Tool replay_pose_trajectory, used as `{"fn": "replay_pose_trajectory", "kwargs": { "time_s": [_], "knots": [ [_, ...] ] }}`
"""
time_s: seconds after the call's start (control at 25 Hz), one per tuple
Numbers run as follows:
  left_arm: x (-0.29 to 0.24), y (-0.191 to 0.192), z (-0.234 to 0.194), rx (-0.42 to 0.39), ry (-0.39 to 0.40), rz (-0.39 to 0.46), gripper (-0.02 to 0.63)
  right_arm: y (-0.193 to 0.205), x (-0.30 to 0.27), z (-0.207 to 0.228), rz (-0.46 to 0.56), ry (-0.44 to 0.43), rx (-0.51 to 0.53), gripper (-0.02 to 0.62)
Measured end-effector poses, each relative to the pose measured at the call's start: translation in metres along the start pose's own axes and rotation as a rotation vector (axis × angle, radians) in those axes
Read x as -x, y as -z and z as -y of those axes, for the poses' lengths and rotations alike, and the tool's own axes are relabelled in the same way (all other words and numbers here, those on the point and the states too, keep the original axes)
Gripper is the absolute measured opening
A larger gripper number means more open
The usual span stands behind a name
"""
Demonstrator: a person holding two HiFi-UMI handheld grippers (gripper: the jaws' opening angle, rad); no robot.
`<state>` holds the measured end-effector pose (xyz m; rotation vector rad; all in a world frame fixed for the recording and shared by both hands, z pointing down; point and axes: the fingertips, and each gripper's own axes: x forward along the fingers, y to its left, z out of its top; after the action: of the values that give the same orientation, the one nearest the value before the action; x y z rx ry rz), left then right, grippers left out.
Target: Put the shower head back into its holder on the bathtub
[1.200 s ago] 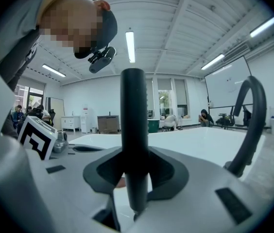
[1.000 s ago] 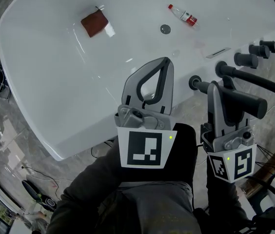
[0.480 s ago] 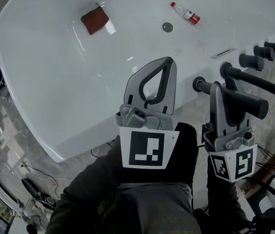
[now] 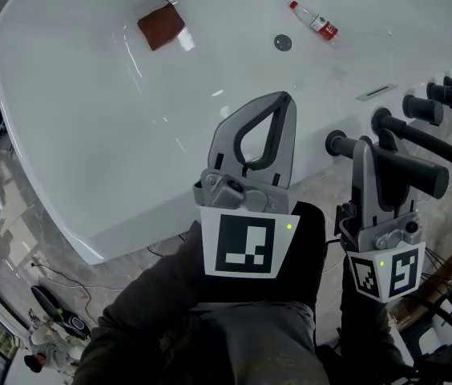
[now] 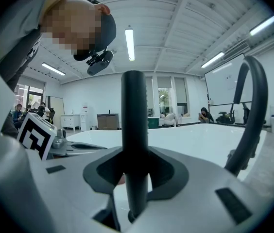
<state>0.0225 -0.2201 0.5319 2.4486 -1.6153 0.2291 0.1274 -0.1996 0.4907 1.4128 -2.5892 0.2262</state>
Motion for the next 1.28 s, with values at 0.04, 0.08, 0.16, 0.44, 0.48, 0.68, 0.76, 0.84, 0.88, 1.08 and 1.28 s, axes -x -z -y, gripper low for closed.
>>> {"fn": "replay_pose_trajectory", "kwargs": {
  "time_s": [0.04, 0.08, 0.16, 0.44, 0.48, 0.68, 0.76, 0.84, 0.88, 1.08, 1.28],
  "knots": [
    [0.000, 0.000, 0.000, 0.000, -0.001, 0.000, 0.002, 0.000, 0.000, 0.000, 0.002, -0.001, 0.005, 0.127],
    [0.000, 0.000, -0.001, -0.001, -0.002, 0.001, 0.002, 0.000, 0.000, -0.001, 0.003, -0.003, 0.016, 0.127],
    [0.000, 0.000, -0.002, -0.001, -0.003, 0.001, 0.002, 0.001, 0.000, -0.007, 0.001, -0.010, 0.051, 0.127],
    [0.005, -0.007, 0.000, -0.015, 0.005, -0.006, 0.002, 0.003, 0.006, -0.016, -0.008, 0.009, 0.128, 0.127],
    [0.006, -0.007, 0.000, -0.020, 0.005, -0.008, 0.002, 0.003, 0.003, -0.020, -0.005, 0.009, 0.166, 0.127],
    [0.009, -0.011, 0.001, -0.040, 0.010, -0.031, 0.003, 0.003, -0.007, -0.030, -0.003, 0.007, 0.232, 0.127],
    [0.009, -0.012, 0.000, -0.042, 0.006, -0.036, 0.002, 0.004, -0.004, -0.015, -0.007, 0.033, 0.165, 0.127],
    [0.008, -0.011, -0.003, -0.040, -0.003, -0.046, 0.002, 0.015, -0.001, -0.003, -0.033, 0.043, 0.117, 0.127],
    [0.008, -0.010, -0.003, -0.039, -0.006, -0.051, 0.003, 0.022, 0.000, -0.001, -0.046, 0.041, 0.102, 0.127],
    [0.002, -0.006, -0.003, -0.052, 0.000, -0.064, 0.003, 0.027, -0.003, 0.000, -0.030, 0.018, 0.071, 0.127],
    [0.001, -0.004, 0.005, -0.041, 0.012, -0.082, 0.003, 0.027, -0.003, -0.001, -0.013, 0.006, 0.050, 0.127]
  ]
}}
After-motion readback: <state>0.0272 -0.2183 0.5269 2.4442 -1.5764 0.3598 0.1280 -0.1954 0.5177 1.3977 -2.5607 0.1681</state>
